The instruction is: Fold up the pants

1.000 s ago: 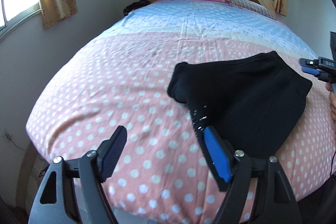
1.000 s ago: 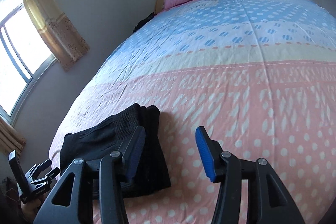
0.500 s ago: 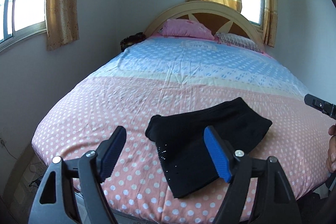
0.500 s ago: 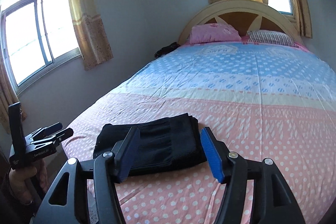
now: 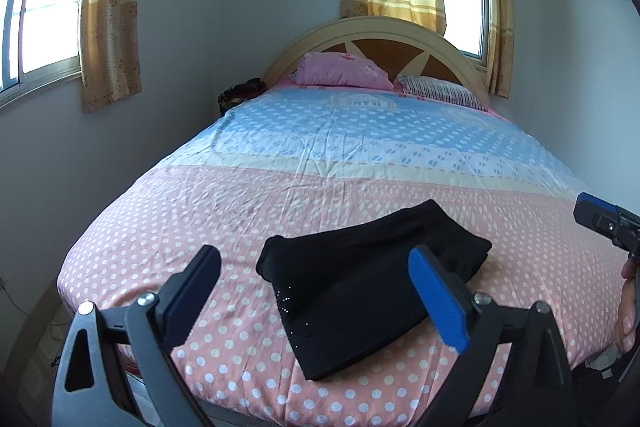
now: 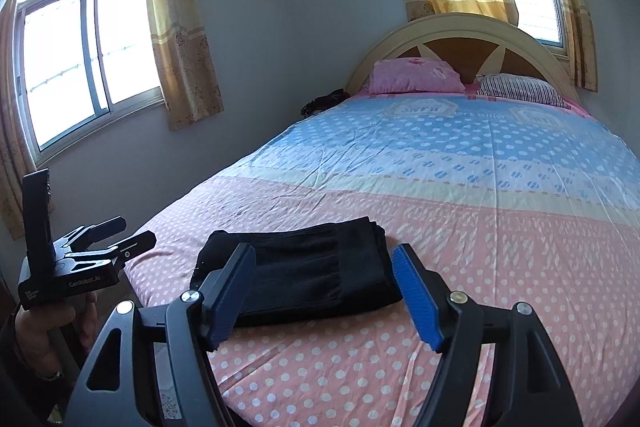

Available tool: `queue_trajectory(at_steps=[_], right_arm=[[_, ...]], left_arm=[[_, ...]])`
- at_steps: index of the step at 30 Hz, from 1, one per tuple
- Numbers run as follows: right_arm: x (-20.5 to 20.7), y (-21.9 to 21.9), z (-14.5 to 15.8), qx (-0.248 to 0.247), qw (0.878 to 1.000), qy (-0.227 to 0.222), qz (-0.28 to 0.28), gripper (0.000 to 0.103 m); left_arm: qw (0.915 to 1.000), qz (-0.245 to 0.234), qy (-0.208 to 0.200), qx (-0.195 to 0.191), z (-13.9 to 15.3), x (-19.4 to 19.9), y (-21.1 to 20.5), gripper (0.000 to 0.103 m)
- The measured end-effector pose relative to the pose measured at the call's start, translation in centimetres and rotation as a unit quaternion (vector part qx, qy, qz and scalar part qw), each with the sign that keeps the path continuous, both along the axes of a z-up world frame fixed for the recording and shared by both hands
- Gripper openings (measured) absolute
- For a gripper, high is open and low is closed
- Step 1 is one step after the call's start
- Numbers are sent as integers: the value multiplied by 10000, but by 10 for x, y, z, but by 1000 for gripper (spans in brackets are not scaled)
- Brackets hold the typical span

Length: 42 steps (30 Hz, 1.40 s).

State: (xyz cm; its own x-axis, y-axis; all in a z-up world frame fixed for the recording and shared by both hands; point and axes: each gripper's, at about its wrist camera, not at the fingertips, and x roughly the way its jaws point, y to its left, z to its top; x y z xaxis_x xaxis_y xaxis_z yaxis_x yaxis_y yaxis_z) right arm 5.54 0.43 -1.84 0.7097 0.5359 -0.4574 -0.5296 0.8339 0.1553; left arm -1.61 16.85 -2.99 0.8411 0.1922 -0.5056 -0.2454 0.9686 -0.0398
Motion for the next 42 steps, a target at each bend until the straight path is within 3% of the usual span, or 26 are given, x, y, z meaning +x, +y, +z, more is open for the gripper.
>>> queue_trajectory(at_steps=[42], right_arm=[[-9,-1,0,-19,10000,-68,-6,73]], left_arm=[[9999,98,45,49,-1,3,-4,103]])
